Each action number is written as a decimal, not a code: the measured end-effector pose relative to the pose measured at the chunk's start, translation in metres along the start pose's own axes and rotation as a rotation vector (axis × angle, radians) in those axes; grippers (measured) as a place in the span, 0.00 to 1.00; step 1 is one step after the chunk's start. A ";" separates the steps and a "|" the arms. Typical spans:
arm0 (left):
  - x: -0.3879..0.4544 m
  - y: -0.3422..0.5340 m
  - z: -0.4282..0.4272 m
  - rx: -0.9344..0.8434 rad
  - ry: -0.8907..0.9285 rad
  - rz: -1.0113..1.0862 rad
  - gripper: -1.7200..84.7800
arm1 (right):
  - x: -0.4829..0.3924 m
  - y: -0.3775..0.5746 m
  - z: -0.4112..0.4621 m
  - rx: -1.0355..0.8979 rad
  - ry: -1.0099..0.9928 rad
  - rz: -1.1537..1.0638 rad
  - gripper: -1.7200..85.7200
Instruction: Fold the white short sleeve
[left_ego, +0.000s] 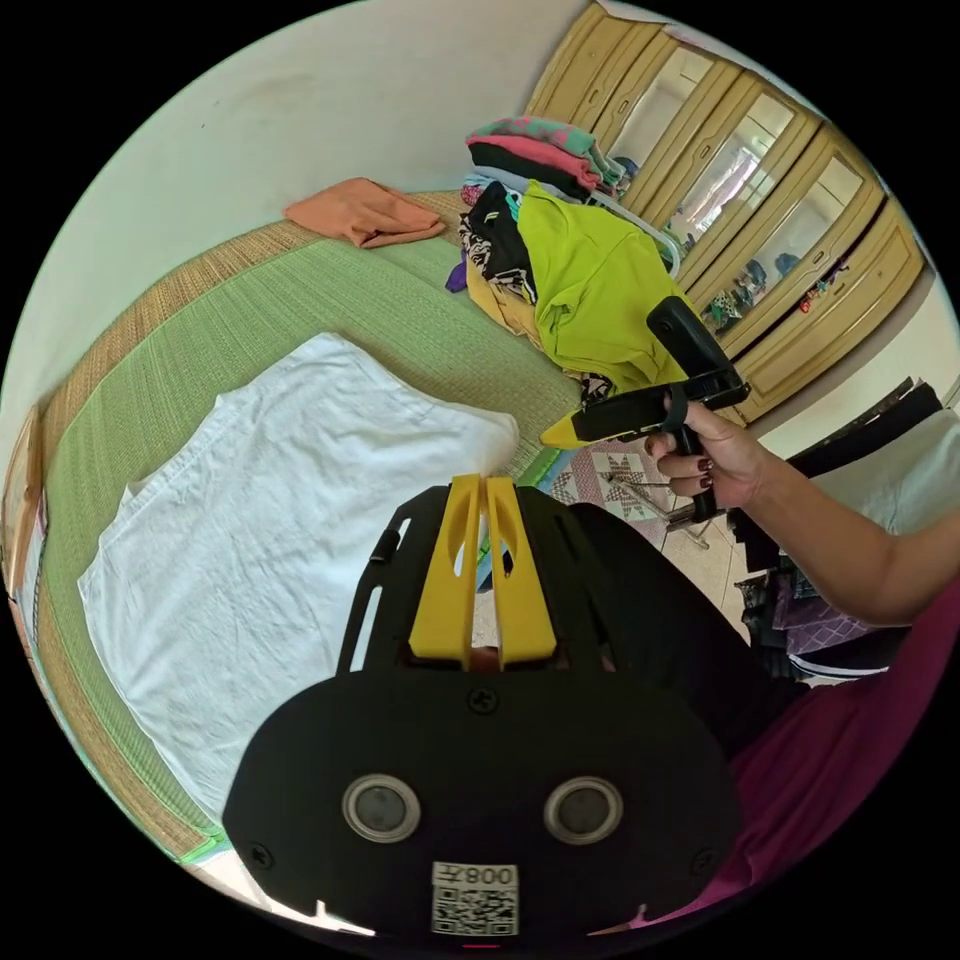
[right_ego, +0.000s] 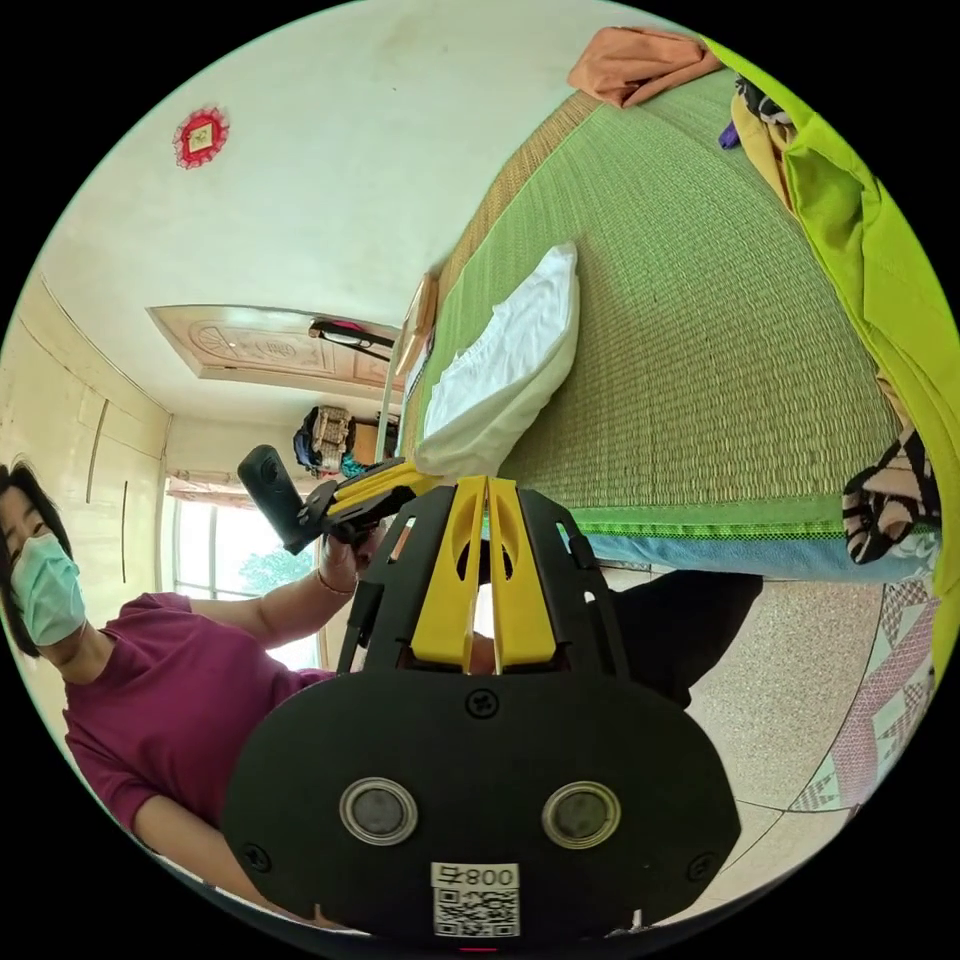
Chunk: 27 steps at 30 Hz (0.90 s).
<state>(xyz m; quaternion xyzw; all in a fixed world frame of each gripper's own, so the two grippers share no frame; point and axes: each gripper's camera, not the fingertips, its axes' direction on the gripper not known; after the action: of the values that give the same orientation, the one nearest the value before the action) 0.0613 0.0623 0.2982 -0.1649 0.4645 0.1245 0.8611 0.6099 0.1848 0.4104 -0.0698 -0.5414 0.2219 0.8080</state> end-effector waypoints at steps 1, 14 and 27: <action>-0.002 -0.001 0.003 0.006 0.015 -0.025 0.03 | 0.007 -0.001 0.000 0.011 -0.006 0.021 0.04; -0.018 -0.009 0.030 0.043 0.106 -0.172 0.03 | 0.033 -0.045 0.011 0.043 -0.153 0.130 0.09; -0.015 -0.015 0.064 0.012 0.147 -0.160 0.03 | 0.047 -0.121 -0.012 0.156 -0.131 0.232 0.15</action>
<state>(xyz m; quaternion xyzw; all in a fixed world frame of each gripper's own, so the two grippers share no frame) 0.1077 0.0731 0.3462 -0.2051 0.5124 0.0401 0.8329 0.6700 0.0987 0.4883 -0.0545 -0.5623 0.3593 0.7428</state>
